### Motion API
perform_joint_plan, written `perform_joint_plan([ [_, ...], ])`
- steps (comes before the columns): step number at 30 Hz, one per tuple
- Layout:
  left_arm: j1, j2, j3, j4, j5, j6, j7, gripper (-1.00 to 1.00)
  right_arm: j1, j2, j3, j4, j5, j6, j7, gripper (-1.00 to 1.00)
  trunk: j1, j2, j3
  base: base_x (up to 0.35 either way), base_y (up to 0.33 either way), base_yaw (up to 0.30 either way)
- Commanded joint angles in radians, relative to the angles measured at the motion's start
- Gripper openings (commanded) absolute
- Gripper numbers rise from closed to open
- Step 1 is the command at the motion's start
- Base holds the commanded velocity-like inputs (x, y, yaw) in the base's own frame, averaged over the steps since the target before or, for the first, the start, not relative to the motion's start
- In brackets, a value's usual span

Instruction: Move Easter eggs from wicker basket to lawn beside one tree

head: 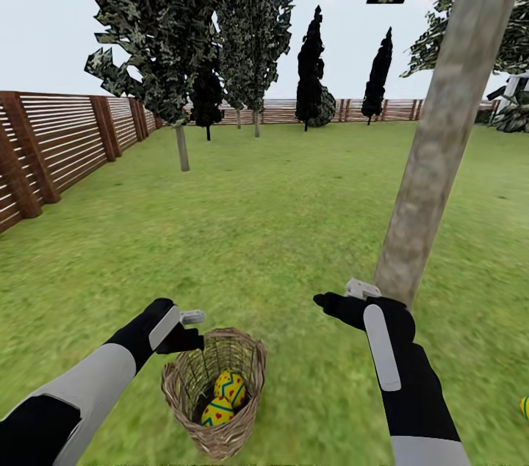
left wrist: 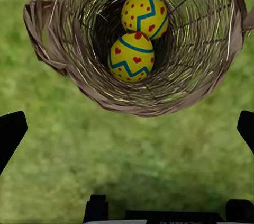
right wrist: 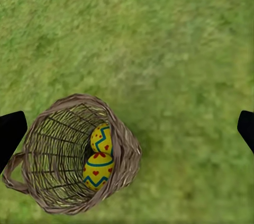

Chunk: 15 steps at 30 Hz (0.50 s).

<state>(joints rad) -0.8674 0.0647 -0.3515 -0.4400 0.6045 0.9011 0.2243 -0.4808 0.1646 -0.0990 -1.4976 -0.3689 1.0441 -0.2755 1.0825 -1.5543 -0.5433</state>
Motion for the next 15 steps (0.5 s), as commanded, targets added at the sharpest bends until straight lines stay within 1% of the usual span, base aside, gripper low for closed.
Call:
perform_joint_plan([
  [1,-0.001,0.001,-0.007,-0.002,0.011,0.002,0.007,1.0,-0.001,0.001,-0.002,-0.001,-0.011,0.003,-0.009,1.0,0.004,-0.008,-0.006,0.0,0.0,0.0],
  [7,-0.001,0.001,-0.009,-0.002,0.01,0.001,0.007,1.0,-0.001,0.001,-0.001,-0.002,-0.01,0.003,-0.009,1.0,0.027,-0.05,-0.03,0.0,0.0,0.0],
  [15,0.0,0.0,-0.01,-0.002,0.009,-0.009,0.01,1.0,-0.002,0.0,0.0,-0.005,-0.01,0.003,-0.008,1.0,0.058,-0.106,-0.056,0.0,0.0,0.0],
])
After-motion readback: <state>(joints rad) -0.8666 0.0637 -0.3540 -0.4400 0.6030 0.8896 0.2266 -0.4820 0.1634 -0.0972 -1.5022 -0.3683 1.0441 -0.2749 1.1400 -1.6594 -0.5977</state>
